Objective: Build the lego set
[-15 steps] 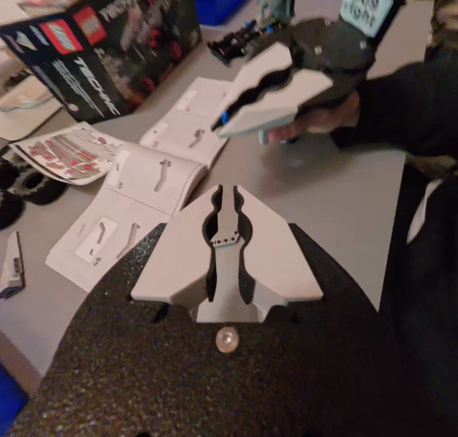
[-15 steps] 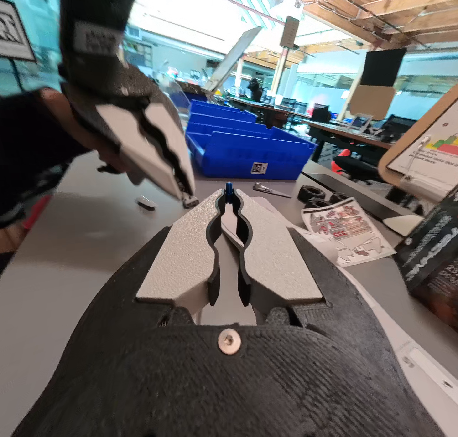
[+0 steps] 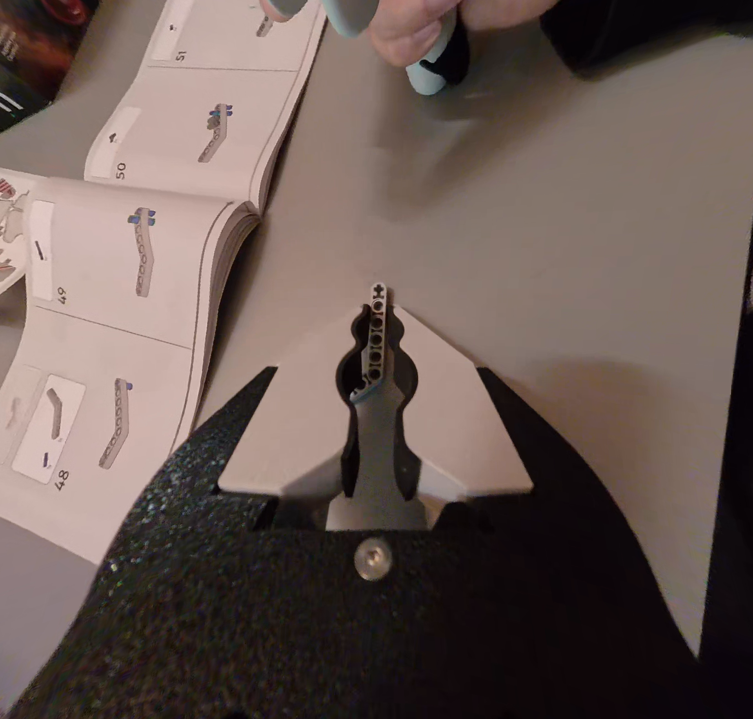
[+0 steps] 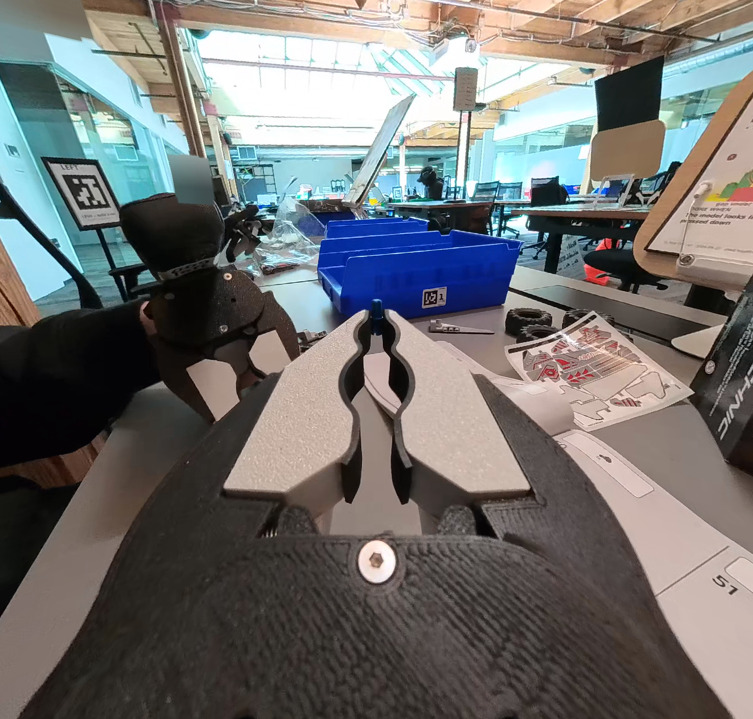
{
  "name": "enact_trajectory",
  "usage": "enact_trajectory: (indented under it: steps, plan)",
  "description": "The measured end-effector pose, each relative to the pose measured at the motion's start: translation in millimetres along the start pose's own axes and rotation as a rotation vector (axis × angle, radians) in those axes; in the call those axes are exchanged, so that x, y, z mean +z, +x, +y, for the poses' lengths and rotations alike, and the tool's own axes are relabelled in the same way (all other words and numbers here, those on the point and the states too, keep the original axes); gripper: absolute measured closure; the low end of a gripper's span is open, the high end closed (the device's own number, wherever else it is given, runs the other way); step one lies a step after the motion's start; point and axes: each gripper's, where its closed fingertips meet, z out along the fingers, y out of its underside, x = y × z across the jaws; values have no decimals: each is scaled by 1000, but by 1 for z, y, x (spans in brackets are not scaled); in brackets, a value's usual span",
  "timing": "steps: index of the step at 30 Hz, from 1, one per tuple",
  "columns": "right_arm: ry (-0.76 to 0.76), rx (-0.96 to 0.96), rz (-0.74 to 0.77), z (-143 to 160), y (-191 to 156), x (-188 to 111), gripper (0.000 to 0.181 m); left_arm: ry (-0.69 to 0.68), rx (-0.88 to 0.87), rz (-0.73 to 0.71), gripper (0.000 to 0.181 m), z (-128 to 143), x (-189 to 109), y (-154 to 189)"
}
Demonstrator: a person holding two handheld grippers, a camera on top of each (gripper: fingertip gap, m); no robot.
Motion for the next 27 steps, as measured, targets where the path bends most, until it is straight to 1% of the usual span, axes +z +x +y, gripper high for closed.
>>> enact_trajectory:
  steps: [5, 7, 10, 13, 16, 20, 24, 27]
  plan:
    - [21, 17, -38, -3, -3, -2, 178, 24, -59, 21, 176, -1, 1, -2]
    - [36, 39, -56, -5, -3, -4, 177, 36, -72, -11, 176, -2, -4, -10]
    - [48, 44, -87, -6, -6, -6, 178, 124, -89, -44, 176, -15, -23, -21]
    - [-2, -1, -112, 0, -15, -1, 178, 212, -43, -51, 176, -26, -46, -25]
    - [-53, -25, -130, 7, -20, 4, 178, 248, 13, -99, 176, -31, -61, -30]
    - [-74, -49, -136, 11, -23, 6, 178, 289, 79, -171, 176, -41, -76, -35]
    - [-108, -61, -145, 15, -25, 9, 178, 231, 50, -243, 176, -43, -82, -43]
    - [-109, -68, -141, 16, -25, 10, 178, 245, 8, -269, 176, -53, -85, -43]
